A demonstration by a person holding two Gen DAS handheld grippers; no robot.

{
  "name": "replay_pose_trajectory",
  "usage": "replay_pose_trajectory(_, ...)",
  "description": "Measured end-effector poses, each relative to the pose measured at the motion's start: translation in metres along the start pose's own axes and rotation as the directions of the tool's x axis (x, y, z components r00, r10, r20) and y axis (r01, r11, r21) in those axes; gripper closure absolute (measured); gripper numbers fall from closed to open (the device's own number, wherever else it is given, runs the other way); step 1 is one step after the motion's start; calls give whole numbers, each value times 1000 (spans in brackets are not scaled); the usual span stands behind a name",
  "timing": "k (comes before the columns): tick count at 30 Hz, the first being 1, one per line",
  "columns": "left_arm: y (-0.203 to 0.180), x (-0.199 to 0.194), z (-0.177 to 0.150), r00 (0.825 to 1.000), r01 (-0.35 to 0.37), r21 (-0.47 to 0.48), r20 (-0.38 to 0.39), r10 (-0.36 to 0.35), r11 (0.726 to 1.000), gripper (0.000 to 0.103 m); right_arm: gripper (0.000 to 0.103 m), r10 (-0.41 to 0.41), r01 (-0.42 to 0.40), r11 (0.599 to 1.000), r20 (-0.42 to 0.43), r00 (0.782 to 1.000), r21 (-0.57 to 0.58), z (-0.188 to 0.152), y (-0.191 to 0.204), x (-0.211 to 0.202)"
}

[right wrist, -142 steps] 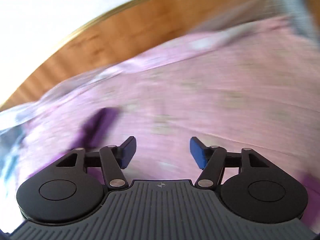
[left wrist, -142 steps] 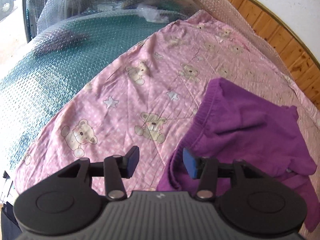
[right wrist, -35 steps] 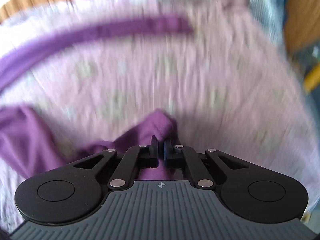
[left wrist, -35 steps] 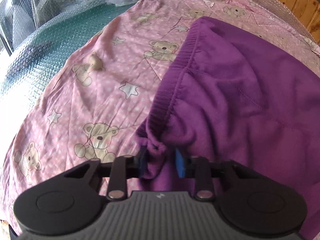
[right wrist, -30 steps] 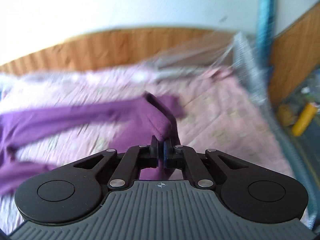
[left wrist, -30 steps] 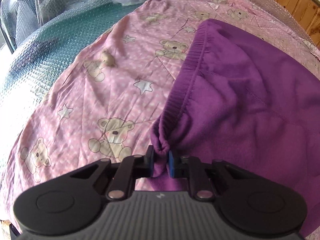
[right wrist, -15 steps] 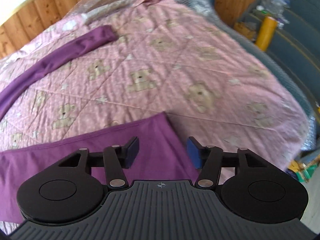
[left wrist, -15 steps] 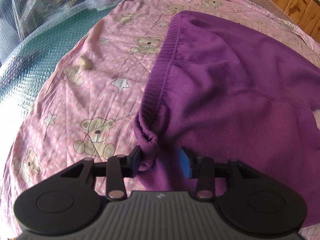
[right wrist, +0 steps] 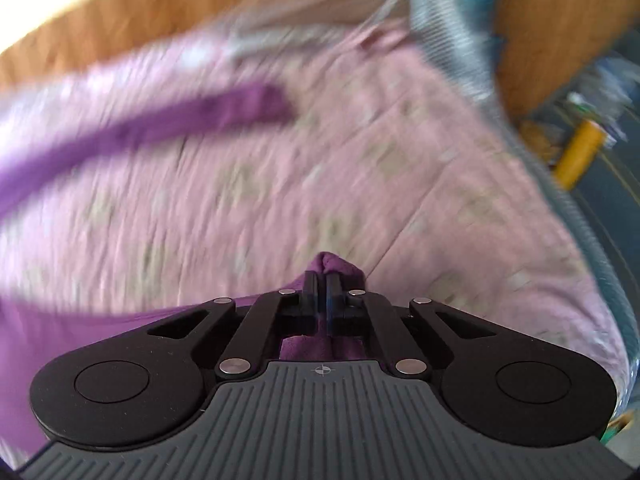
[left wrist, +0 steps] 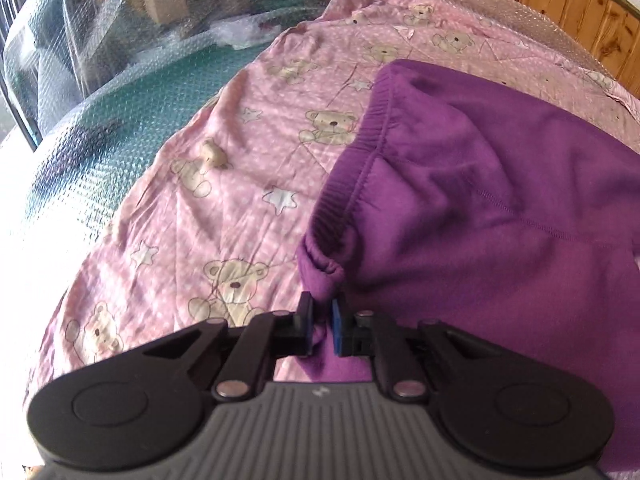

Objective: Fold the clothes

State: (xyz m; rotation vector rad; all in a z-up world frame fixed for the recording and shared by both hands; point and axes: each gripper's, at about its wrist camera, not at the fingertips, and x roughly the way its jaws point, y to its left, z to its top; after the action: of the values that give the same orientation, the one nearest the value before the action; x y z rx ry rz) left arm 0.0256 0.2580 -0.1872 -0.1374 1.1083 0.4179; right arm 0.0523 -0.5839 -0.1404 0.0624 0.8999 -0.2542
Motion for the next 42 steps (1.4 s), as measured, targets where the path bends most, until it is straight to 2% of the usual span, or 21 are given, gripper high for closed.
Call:
replay_pose_trajectory(3,-2,12,-8,999,-15,4,-31,15,1000,94,103,-61,58,998,-98,993,-27,0,-4,30)
replay_pose_trajectory(5,-7,18,-11,999,-29,3,-39,30,1000,94,101,-84,80,996,-181,980,-27,-7,-6,52)
replay_pose_trajectory(6,-8,18,-11,999,-33,-6,-39,32,999,94,99,-81,85,996,-206,975,10,-11,-11,58)
replay_pose_trajectory(7,-8,17,-12,999,-32,-12,-39,32,999,94,91,-75,90,994,-226,971,58,-16,-16,64)
replay_pose_trajectory(8,-10,16,-13,999,-35,-2,-37,35,999,93,70,-52,81,988,-216,975,130,-21,-24,61)
replay_pose_trajectory(10,-11,14,-18,999,-36,22,-32,37,999,93,50,-12,58,954,-156,988,293,-27,-43,42)
replay_pose_trajectory(11,-10,14,-19,999,-29,23,-30,29,999,92,49,-2,48,929,-125,992,368,-32,-52,30)
replay_pose_trajectory(14,-5,16,-23,1000,0,2,-23,0,1000,90,49,21,26,860,-86,996,510,-56,-72,-3)
replay_pose_trajectory(21,6,13,-29,997,83,5,2,-83,997,89,48,40,43,791,-122,992,611,-126,-47,-60)
replay_pose_trajectory(27,13,7,-31,989,147,-1,21,-147,989,89,44,73,5,780,-100,992,626,-159,-9,-83)
replay_pose_trajectory(30,18,2,-32,982,186,-30,50,-185,982,91,44,111,-43,747,-61,992,663,-167,-1,-82)
replay_pose_trajectory(35,26,-6,-31,971,231,-94,88,-223,968,93,44,166,-132,661,28,986,739,-165,1,-66)
replay_pose_trajectory(38,33,-9,-31,963,263,-177,100,-249,948,91,44,186,-168,601,68,980,781,-159,-4,-49)
replay_pose_trajectory(40,37,-10,-35,957,289,-246,97,-274,925,90,44,194,-188,565,92,977,803,-152,-8,-37)
replay_pose_trajectory(42,41,-8,-43,953,303,-296,80,-293,906,84,44,209,-208,535,110,972,819,-147,-9,-24)
